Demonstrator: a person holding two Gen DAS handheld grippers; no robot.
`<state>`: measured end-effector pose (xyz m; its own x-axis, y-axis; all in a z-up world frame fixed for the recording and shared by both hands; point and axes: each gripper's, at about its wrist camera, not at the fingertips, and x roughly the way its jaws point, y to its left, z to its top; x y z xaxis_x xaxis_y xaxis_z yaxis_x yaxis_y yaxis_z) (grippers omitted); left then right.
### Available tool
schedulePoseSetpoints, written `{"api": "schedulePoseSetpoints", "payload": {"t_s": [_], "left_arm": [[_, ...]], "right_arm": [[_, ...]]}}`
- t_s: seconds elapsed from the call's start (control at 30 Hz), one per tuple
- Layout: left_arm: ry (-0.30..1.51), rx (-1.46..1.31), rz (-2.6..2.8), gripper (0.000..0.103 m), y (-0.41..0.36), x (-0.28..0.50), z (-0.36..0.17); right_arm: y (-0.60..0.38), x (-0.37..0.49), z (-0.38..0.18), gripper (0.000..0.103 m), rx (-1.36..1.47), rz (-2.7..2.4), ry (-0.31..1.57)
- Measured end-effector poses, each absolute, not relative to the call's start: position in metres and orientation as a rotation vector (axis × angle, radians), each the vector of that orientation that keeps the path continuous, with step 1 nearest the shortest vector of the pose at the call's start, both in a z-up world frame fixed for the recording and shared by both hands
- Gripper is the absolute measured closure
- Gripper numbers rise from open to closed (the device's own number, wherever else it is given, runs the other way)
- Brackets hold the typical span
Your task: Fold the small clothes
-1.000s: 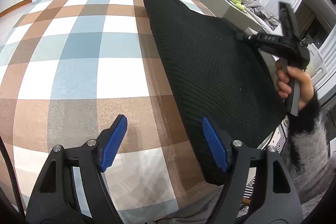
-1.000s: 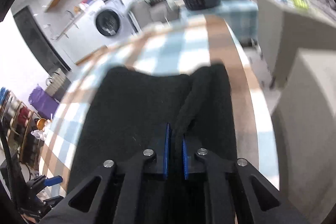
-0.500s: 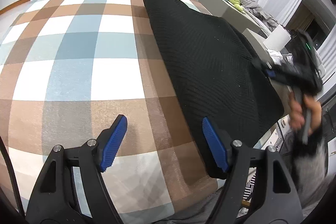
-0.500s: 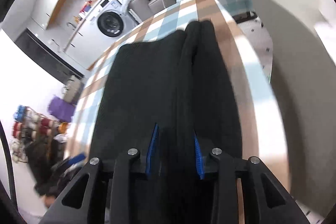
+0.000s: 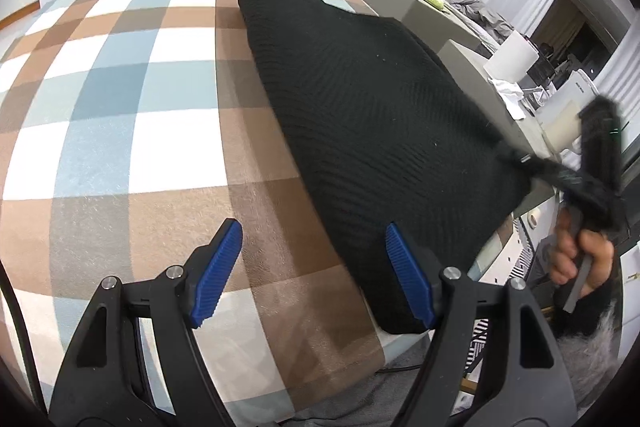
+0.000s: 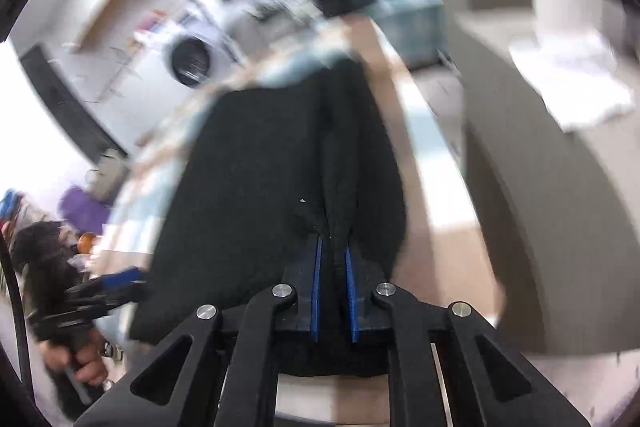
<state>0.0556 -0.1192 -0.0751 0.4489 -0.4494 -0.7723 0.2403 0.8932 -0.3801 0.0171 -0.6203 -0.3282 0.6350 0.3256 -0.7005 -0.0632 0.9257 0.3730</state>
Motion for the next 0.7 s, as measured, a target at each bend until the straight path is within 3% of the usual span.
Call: {"api": "schedulePoseSetpoints", "payload": {"t_s": [0.1, 0.13, 0.2, 0.4, 0.47, 0.53, 0.57, 0.63, 0.7], "left_arm": [[1.028, -0.240, -0.421, 0.031, -0.119, 0.057, -0.078], [1.031, -0.246, -0.418, 0.031, -0.119, 0.059, -0.079], [1.032, -0.263, -0.418, 0.031, -0.120, 0.064, -0.080], [1.026, -0.299, -0.434, 0.031, -0.134, 0.088, -0.082], [1.024, -0.310, -0.443, 0.038, -0.139, 0.094, -0.083], [1.024, -0.312, -0.441, 0.059, -0.145, 0.098, -0.085], [1.016, -0.314, -0.440, 0.065, -0.146, 0.099, -0.085], [1.005, -0.286, -0.420, 0.082, -0.150, 0.100, -0.085], [0.996, -0.278, -0.416, 0.085, -0.150, 0.100, -0.085]], "right_arm": [[-0.627, 0.014, -0.325, 0.081, 0.401, 0.249, 0.826], [-0.627, 0.012, -0.322, 0.069, 0.397, 0.249, 0.812], [-0.630, 0.010, -0.320, 0.058, 0.397, 0.232, 0.795], [-0.630, 0.028, -0.327, 0.058, 0.407, 0.237, 0.836], [-0.627, 0.035, -0.328, 0.058, 0.394, 0.242, 0.843], [-0.623, 0.038, -0.329, 0.058, 0.370, 0.252, 0.849], [-0.620, 0.040, -0.330, 0.058, 0.355, 0.256, 0.853], [-0.617, 0.043, -0.333, 0.066, 0.346, 0.265, 0.864], [-0.613, 0.045, -0.335, 0.069, 0.328, 0.273, 0.868]]}}
